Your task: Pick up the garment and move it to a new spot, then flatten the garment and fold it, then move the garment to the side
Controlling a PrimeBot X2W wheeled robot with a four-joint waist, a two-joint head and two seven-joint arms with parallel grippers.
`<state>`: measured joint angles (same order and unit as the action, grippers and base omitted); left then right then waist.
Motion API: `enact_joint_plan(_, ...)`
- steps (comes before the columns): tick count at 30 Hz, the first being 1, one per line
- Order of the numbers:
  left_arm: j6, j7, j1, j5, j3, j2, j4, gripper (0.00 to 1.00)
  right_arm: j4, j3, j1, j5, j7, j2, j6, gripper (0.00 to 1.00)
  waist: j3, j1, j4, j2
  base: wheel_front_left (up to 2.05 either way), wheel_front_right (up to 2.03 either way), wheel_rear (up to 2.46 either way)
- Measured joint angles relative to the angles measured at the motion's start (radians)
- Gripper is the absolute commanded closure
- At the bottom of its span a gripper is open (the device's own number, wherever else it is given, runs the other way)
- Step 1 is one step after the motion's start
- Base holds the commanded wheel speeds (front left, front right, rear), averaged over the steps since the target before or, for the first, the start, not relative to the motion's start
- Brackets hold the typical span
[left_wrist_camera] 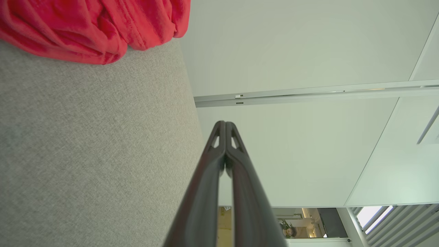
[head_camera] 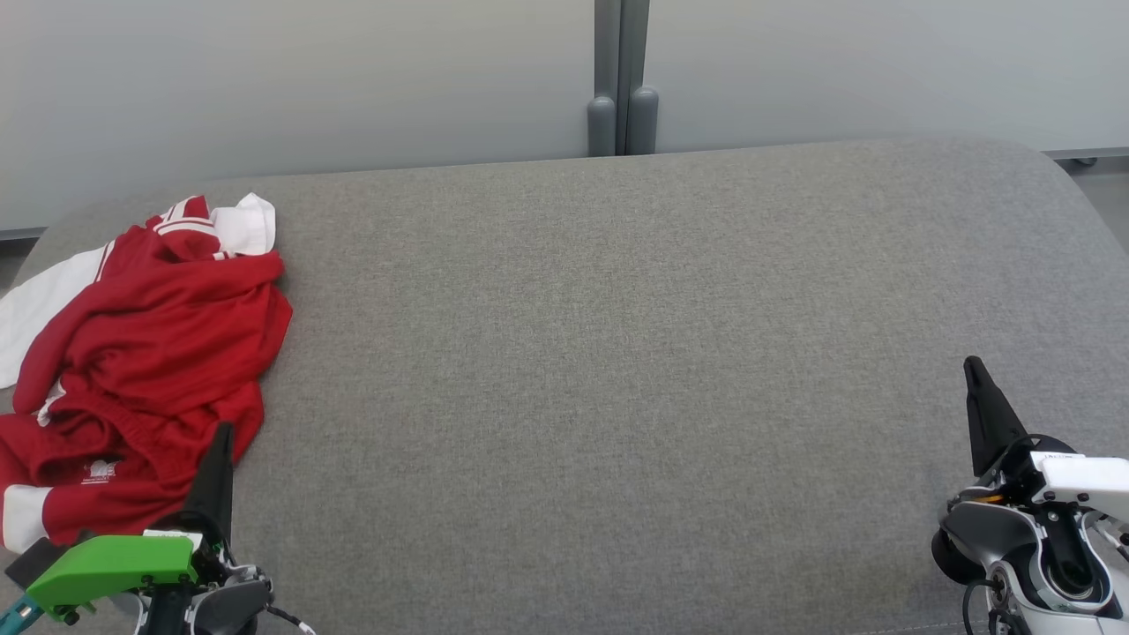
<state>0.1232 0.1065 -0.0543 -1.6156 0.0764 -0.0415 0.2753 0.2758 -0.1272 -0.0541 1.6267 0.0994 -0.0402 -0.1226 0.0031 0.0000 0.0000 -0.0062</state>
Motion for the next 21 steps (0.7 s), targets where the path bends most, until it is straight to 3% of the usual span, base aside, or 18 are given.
enact_joint_plan(21,0.0,0.0,0.0,0.0,0.001,0.0,0.0,1.0,0.0,0.0,0.0,0.0,0.002,0.0,0.0,1.0,0.0,0.0,0.0,0.0,0.0,0.0,0.0)
